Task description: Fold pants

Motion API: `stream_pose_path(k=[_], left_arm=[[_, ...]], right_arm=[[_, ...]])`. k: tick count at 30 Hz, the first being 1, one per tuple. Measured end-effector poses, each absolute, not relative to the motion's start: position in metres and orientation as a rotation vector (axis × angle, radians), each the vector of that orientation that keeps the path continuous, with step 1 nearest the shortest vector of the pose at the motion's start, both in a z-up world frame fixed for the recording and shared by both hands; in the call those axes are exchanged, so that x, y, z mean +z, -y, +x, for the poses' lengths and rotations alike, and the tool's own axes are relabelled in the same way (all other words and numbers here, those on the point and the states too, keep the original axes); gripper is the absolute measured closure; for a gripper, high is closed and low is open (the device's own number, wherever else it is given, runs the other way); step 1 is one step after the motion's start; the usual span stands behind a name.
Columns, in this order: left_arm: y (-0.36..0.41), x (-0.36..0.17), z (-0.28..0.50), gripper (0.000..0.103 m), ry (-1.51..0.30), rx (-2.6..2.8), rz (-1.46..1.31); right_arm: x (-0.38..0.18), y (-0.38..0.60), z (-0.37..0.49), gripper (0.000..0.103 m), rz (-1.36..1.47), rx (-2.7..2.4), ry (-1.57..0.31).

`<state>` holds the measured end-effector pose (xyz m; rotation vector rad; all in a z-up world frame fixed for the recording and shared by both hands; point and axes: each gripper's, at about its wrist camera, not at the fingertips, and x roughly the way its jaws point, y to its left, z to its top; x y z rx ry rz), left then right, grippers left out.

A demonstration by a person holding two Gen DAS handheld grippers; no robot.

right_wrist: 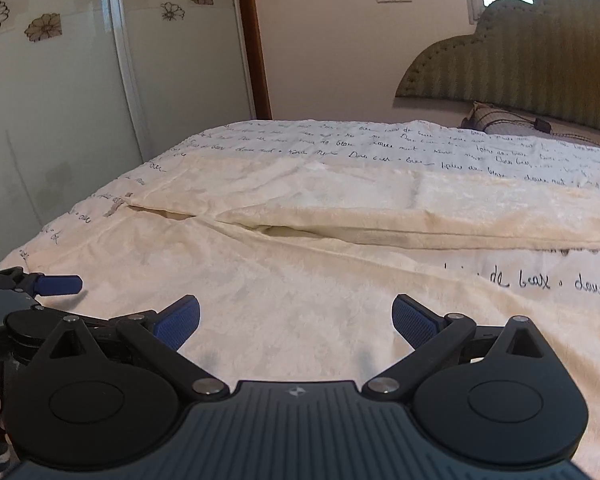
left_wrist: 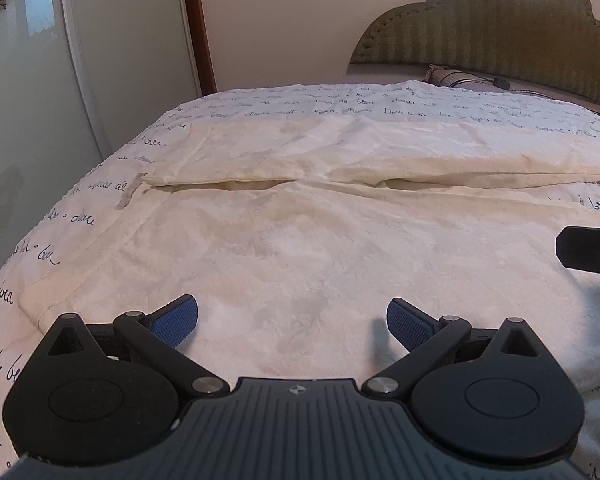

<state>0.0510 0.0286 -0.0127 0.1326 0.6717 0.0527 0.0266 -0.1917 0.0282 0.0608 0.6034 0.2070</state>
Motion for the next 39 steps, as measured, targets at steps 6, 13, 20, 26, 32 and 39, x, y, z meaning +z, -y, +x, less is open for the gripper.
stream_pose_path(k=[6,13,20,26,32,39], left_arm=[[-0.031,-0.011,0.077,0.001,-0.673,0.053,0.143],[-0.036,-0.009,0.109,0.001,-0.674,0.051,0.13],[-0.061,-0.011,0.143,0.001,-0.736,-0.009,0.083],[-0.081,-0.004,0.166,0.001,-0.709,0.045,0.149],[-0.097,-0.002,0.19,0.001,-0.732,0.041,0.128],[-0.116,0.004,0.219,0.001,-0.757,0.067,0.064]], right_arm=[[0.028,0.178,0.058,0.0,-0.08,0.204,-0.587],[0.03,0.169,0.123,0.0,-0.191,0.226,-0.558],[0.033,0.173,0.226,0.001,-0.194,0.347,-0.59],[0.022,0.173,0.318,0.005,-0.185,0.459,-0.612],[-0.006,0.158,0.398,0.018,-0.169,0.524,-0.732],[-0.024,0.152,0.423,0.08,-0.087,0.633,-0.818]])
